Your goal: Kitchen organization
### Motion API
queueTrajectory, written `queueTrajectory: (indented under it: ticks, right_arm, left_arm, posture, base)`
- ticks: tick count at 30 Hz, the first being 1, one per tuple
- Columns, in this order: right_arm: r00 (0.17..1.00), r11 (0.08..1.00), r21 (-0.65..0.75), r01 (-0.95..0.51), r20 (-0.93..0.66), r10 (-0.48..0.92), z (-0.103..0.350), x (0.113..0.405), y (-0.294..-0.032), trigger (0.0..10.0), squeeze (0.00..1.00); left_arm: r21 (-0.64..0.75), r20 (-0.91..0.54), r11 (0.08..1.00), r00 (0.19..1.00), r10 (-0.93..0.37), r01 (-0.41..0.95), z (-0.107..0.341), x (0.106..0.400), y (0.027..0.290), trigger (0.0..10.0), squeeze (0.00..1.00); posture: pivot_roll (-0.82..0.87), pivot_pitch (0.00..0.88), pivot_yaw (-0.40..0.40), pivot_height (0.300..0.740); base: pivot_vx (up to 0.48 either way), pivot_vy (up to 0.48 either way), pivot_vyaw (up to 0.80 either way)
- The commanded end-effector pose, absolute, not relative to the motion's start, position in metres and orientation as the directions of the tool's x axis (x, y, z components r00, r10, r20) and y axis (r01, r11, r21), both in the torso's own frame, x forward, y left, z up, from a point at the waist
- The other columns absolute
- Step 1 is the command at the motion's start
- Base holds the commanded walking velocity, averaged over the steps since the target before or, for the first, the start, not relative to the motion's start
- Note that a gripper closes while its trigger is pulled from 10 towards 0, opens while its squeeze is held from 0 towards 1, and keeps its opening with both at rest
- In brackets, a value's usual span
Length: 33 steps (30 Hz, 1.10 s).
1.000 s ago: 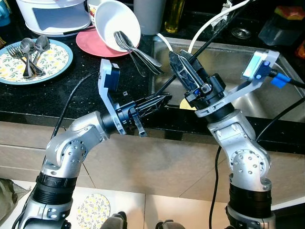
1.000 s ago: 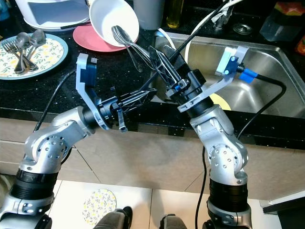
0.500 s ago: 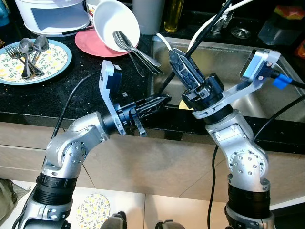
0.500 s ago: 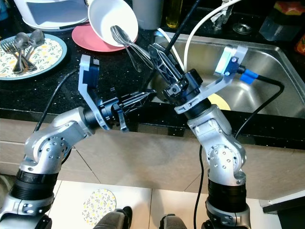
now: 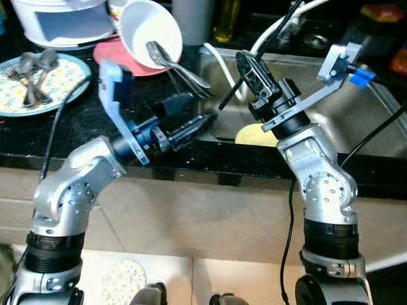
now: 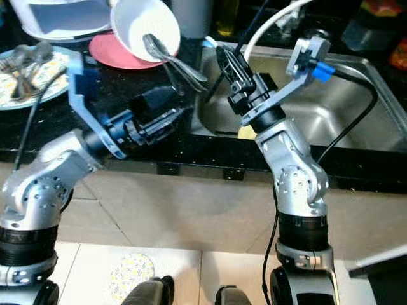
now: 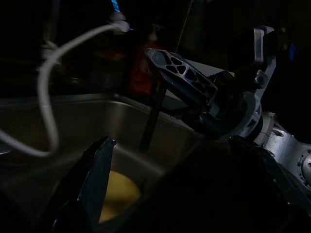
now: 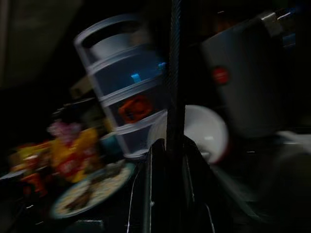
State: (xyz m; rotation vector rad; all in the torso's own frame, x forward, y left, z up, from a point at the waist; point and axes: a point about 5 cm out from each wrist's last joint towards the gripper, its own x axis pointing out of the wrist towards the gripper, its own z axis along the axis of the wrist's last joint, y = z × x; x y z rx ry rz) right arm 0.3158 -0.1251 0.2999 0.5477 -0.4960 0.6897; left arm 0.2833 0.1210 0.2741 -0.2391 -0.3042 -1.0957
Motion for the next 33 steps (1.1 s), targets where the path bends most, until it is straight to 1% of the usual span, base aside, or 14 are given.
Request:
queueTrajectory:
  ticks: [1,6,7,8,9,10,11,13,17,20,22,28,31,33]
  right_arm:
    - [0.687,0.673,0.297,-0.677,0.583,0.434,0.302,0.324,-0.128,0.0,0.00]
    - [0.723,0.720,0.278,-0.636,0.540,0.430,0.302,0.336,-0.124,0.0,0.00]
    - [0.752,0.770,0.235,-0.593,0.505,0.425,0.300,0.343,-0.122,0.0,0.00]
    - [0.771,0.805,0.198,-0.560,0.481,0.418,0.299,0.348,-0.121,0.0,0.00]
    - [0.790,0.838,0.143,-0.527,0.446,0.421,0.298,0.355,-0.118,4.6,0.00]
    - [0.790,0.838,0.143,-0.527,0.446,0.421,0.298,0.355,-0.118,4.6,0.00]
    - [0.804,0.861,0.089,-0.501,0.417,0.425,0.298,0.361,-0.115,10.0,0.00]
    - [0.810,0.873,0.044,-0.485,0.398,0.430,0.299,0.365,-0.111,10.0,0.00]
    - [0.867,0.913,-0.160,-0.376,0.287,0.407,0.300,0.391,-0.098,10.0,0.00]
    - [0.883,0.915,-0.209,-0.346,0.257,0.393,0.302,0.399,-0.094,10.0,0.00]
    - [0.912,0.879,-0.382,-0.286,0.173,0.372,0.306,0.413,-0.087,10.0,0.00]
    - [0.924,0.838,-0.476,-0.268,0.121,0.364,0.309,0.418,-0.086,10.0,0.00]
    - [0.933,0.716,-0.638,-0.282,-0.008,0.360,0.300,0.423,-0.083,10.0,0.00]
    - [0.934,0.686,-0.667,-0.291,-0.041,0.355,0.296,0.424,-0.083,10.0,0.00]
  left_arm:
    - [-0.008,0.327,0.463,0.440,-0.836,0.886,0.275,0.281,0.123,10.0,1.00]
    - [0.017,0.308,0.499,0.470,-0.827,0.866,0.273,0.281,0.125,10.0,1.00]
    - [0.030,0.303,0.522,0.490,-0.818,0.853,0.274,0.282,0.126,10.0,0.00]
    - [0.040,0.299,0.538,0.504,-0.811,0.842,0.274,0.282,0.126,10.0,0.00]
    - [0.049,0.293,0.558,0.522,-0.801,0.828,0.274,0.283,0.127,10.0,0.00]
    - [0.049,0.293,0.558,0.522,-0.801,0.828,0.274,0.283,0.127,10.0,0.00]
    - [0.059,0.286,0.579,0.542,-0.791,0.813,0.275,0.284,0.127,10.0,0.00]
    - [0.065,0.280,0.596,0.559,-0.780,0.800,0.274,0.285,0.128,10.0,0.00]
    - [0.139,0.233,0.695,0.659,-0.715,0.705,0.270,0.288,0.130,10.0,0.00]
    - [0.190,0.200,0.719,0.691,-0.695,0.669,0.267,0.287,0.132,10.0,0.00]
    - [0.276,0.136,0.751,0.749,-0.648,0.600,0.260,0.279,0.140,10.0,0.00]
    - [0.305,0.113,0.750,0.760,-0.641,0.587,0.259,0.270,0.144,10.0,0.00]
    - [0.311,0.125,0.722,0.727,-0.675,0.618,0.263,0.252,0.139,10.0,0.00]
    - [0.313,0.128,0.714,0.717,-0.685,0.627,0.264,0.248,0.137,10.0,0.00]
  posture:
    - [0.08,0.124,-0.068,0.740]
    - [0.09,0.128,-0.075,0.740]
    - [0.10,0.129,-0.079,0.740]
    - [0.10,0.129,-0.080,0.740]
    - [0.11,0.131,-0.084,0.740]
    - [0.11,0.131,-0.084,0.740]
    - [0.11,0.132,-0.087,0.740]
    - [0.11,0.132,-0.087,0.740]
    - [0.13,0.155,-0.108,0.740]
    - [0.14,0.170,-0.115,0.740]
    - [0.15,0.198,-0.127,0.740]
    - [0.16,0.237,-0.137,0.740]
    - [0.17,0.284,-0.141,0.740]
    - [0.17,0.284,-0.141,0.740]
  base:
    - [0.000,0.000,-0.80]
    - [0.000,0.000,-0.80]
    - [0.000,0.000,-0.48]
    - [0.000,0.000,-0.48]
    - [0.000,0.000,0.00]
    - [0.000,0.000,0.00]
    - [0.000,0.000,0.00]
    - [0.000,0.000,0.00]
    - [0.000,0.000,0.00]
    - [0.000,0.000,0.00]
    - [0.000,0.000,0.00]
    - [0.000,0.000,0.00]
    - [0.000,0.000,0.00]
    - [0.000,0.000,0.00]
